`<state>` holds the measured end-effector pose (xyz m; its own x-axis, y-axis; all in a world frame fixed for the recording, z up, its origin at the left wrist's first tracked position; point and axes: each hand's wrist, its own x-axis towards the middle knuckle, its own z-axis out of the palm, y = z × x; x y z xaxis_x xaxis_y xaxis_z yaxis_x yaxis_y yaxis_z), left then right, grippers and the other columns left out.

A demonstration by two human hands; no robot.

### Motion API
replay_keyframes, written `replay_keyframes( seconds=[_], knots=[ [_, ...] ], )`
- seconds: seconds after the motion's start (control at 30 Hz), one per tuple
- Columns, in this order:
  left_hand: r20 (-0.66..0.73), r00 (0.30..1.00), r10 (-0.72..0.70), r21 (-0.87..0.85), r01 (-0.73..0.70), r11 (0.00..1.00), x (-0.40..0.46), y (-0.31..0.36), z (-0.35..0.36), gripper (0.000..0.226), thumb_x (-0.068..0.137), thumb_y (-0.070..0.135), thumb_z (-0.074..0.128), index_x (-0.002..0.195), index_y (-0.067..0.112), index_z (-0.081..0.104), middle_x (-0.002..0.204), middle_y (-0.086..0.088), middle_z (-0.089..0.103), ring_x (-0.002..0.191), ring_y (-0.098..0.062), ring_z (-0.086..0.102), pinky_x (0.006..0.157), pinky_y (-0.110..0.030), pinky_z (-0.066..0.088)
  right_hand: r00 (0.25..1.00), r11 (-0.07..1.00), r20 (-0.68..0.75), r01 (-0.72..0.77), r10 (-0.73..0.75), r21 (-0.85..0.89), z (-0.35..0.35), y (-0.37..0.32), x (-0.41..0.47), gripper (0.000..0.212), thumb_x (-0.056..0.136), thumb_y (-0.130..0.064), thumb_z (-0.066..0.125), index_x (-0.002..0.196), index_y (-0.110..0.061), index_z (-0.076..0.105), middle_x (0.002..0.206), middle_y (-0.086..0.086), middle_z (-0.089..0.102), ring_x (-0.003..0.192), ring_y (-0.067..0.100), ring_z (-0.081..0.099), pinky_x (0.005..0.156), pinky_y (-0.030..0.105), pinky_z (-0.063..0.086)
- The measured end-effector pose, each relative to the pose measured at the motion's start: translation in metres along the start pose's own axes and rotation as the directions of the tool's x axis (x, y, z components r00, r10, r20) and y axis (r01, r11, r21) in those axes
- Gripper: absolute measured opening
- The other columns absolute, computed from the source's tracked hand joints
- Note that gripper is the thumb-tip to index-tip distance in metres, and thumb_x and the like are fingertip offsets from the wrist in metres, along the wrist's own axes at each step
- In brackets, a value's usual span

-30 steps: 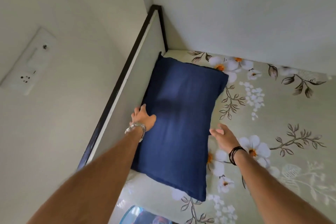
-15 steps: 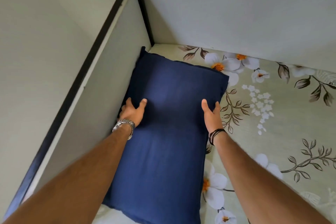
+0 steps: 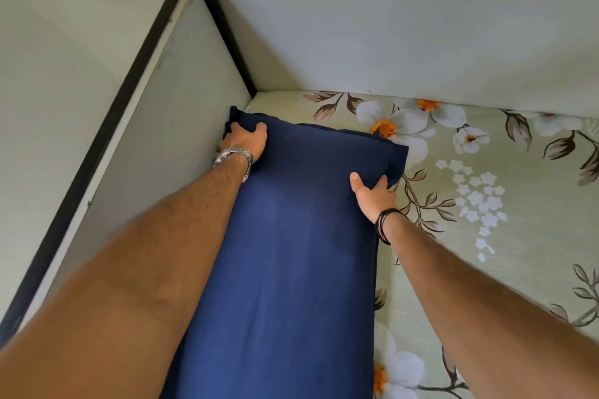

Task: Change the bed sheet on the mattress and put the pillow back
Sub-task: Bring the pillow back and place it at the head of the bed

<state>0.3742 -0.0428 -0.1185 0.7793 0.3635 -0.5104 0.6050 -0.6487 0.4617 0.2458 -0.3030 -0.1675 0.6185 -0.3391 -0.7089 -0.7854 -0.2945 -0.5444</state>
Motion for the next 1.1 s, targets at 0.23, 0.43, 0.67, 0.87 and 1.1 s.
replay_keyframes(
  seconds=[0.23, 0.43, 0.67, 0.87, 1.1],
  knots=[
    [0.054, 0.997, -0.049, -0.271, 0.062, 0.961, 0.022, 0.030, -0.030, 0.066, 0.089, 0.059, 0.056, 0.137, 0.014, 0.059, 0.135, -0.003, 0.061, 0.119, -0.025, 0.059, 0.102, -0.031, 0.044, 0.998, 0.995, 0.046, -0.025, 0.029, -0.100, -0.002, 0.013, 0.015, 0.087, 0.098, -0.068, 0.041, 0.164, -0.029, 0.001, 0.165, 0.018, 0.014, 0.148, 0.040, 0.028, 0.121, 0.052, 0.027],
    [0.002, 0.998, 0.055, -0.151, -0.054, 0.987, 0.023, 0.037, -0.022, 0.042, 0.093, 0.045, 0.053, 0.120, 0.018, 0.069, 0.126, -0.005, 0.066, 0.111, -0.026, 0.060, 0.093, -0.031, 0.045, 0.995, 0.996, 0.092, -0.032, 0.040, -0.087, -0.007, 0.015, 0.017, 0.085, 0.099, -0.067, 0.040, 0.164, -0.032, -0.001, 0.164, 0.017, 0.013, 0.148, 0.039, 0.026, 0.122, 0.049, 0.023],
    [-0.211, 0.954, 0.213, 0.066, -0.204, 0.977, 0.013, 0.040, -0.012, 0.031, 0.097, 0.032, 0.039, 0.113, 0.018, 0.062, 0.114, -0.010, 0.062, 0.100, -0.032, 0.057, 0.085, -0.036, 0.046, 0.995, 0.996, 0.099, -0.021, 0.029, -0.082, -0.006, 0.018, 0.017, 0.085, 0.099, -0.067, 0.040, 0.164, -0.031, -0.002, 0.164, 0.017, 0.012, 0.149, 0.038, 0.026, 0.121, 0.047, 0.023],
    [-0.152, 0.893, 0.424, 0.383, -0.342, 0.858, -0.010, 0.022, 0.008, 0.059, 0.099, 0.033, 0.043, 0.156, 0.018, 0.034, 0.168, -0.009, 0.018, 0.153, -0.033, 0.019, 0.125, -0.051, 0.014, 0.993, 0.998, 0.112, -0.029, 0.035, -0.056, -0.011, 0.008, 0.011, 0.091, 0.096, -0.072, 0.042, 0.164, -0.032, 0.000, 0.166, 0.018, 0.010, 0.150, 0.040, 0.024, 0.122, 0.050, 0.022],
    [-0.209, 0.913, 0.350, 0.356, -0.262, 0.897, -0.082, -0.043, 0.046, 0.064, 0.103, 0.059, 0.027, 0.162, 0.036, 0.014, 0.170, -0.001, 0.009, 0.155, -0.029, 0.013, 0.119, -0.066, 0.011, 0.982, 0.900, -0.076, 0.186, -0.170, 0.395, -0.041, 0.007, 0.013, 0.064, 0.083, -0.066, 0.069, 0.124, -0.016, 0.065, 0.120, 0.000, 0.063, 0.107, 0.017, 0.061, 0.097, 0.037, 0.049]
  ],
)
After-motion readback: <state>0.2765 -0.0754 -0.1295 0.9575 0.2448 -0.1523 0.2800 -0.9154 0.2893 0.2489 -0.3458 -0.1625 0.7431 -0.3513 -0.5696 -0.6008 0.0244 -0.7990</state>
